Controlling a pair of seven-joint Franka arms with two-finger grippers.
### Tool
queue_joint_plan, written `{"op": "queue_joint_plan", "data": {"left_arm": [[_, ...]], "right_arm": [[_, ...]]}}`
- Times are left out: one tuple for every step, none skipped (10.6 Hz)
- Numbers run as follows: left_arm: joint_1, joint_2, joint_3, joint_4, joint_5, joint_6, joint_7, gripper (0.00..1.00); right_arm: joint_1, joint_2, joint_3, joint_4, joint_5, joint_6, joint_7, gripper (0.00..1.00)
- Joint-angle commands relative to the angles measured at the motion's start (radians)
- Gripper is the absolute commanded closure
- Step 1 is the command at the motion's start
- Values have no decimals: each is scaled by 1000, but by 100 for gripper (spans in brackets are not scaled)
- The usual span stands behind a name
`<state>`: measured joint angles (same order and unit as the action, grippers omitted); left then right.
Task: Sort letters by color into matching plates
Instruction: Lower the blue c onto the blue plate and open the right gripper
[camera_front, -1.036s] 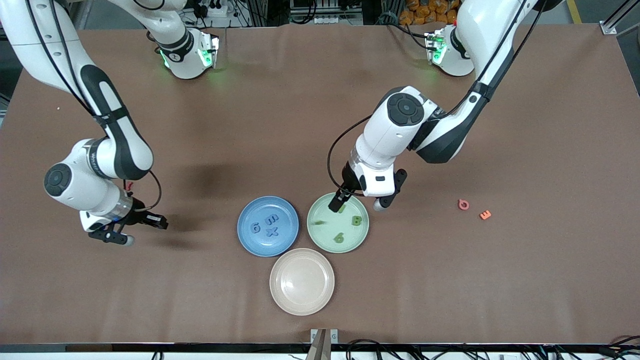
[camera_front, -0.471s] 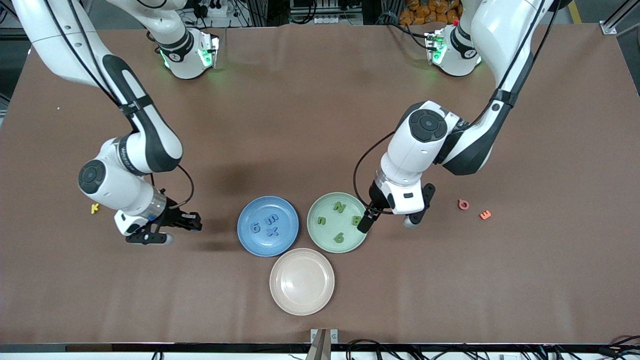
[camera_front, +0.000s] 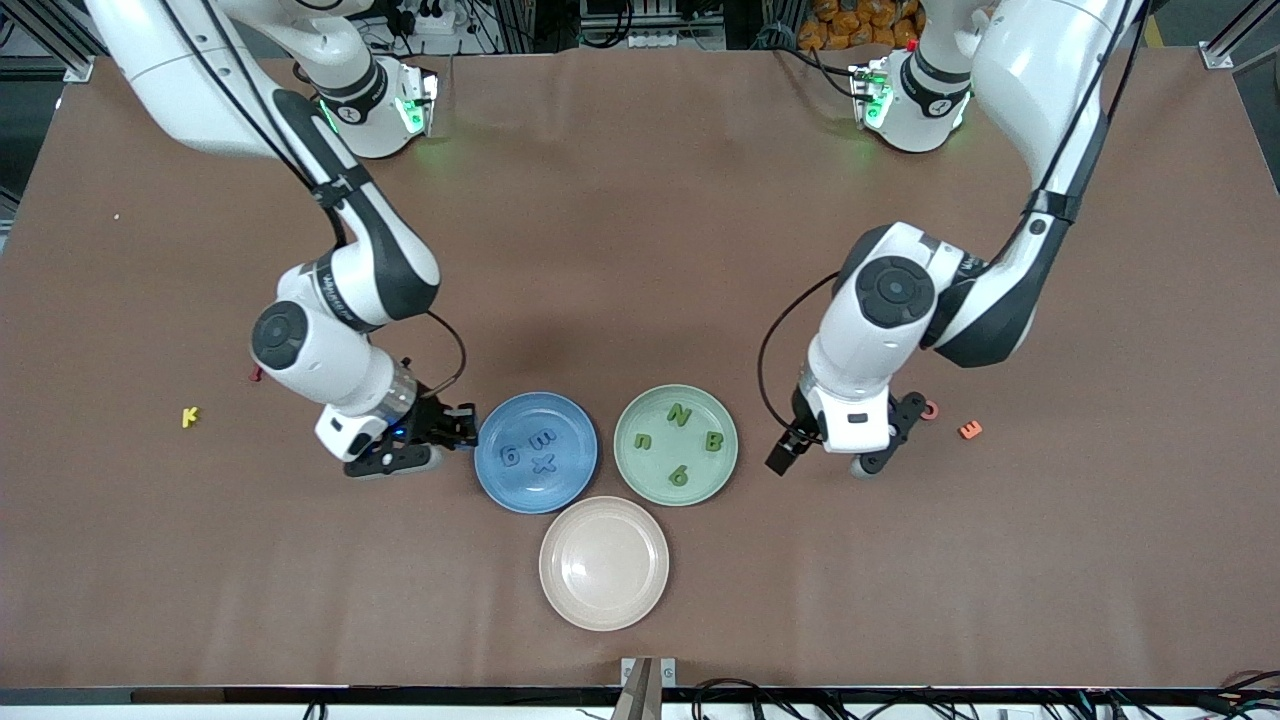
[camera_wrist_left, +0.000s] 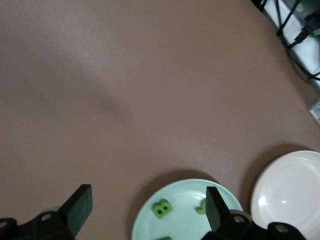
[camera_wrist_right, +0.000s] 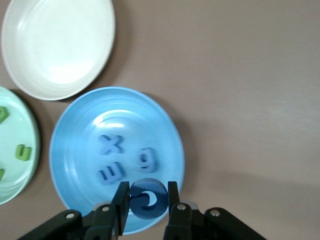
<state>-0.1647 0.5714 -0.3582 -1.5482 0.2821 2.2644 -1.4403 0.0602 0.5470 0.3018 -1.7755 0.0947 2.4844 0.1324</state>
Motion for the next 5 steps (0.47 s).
{"op": "queue_joint_plan", "data": {"left_arm": [[16,-13,19,-7,72,-116,133,0],[17,-10,25,-7,97,-130,153,0],[17,-10,41,-7,112,-147,178,0],[10,-10,48,-6,147,-202,251,0],[-2,-8,50,-6,225,-298,338,0]], "right_arm": [[67,97,-1,114,0,-12,13,79],[81,114,-1,131,-3,-10,13,79],[92,125,-1,137,-3,-6,15,78],[95,126,-1,139,2,-4,15,60],[95,125,-3,136,-3,-2,30,27]]}}
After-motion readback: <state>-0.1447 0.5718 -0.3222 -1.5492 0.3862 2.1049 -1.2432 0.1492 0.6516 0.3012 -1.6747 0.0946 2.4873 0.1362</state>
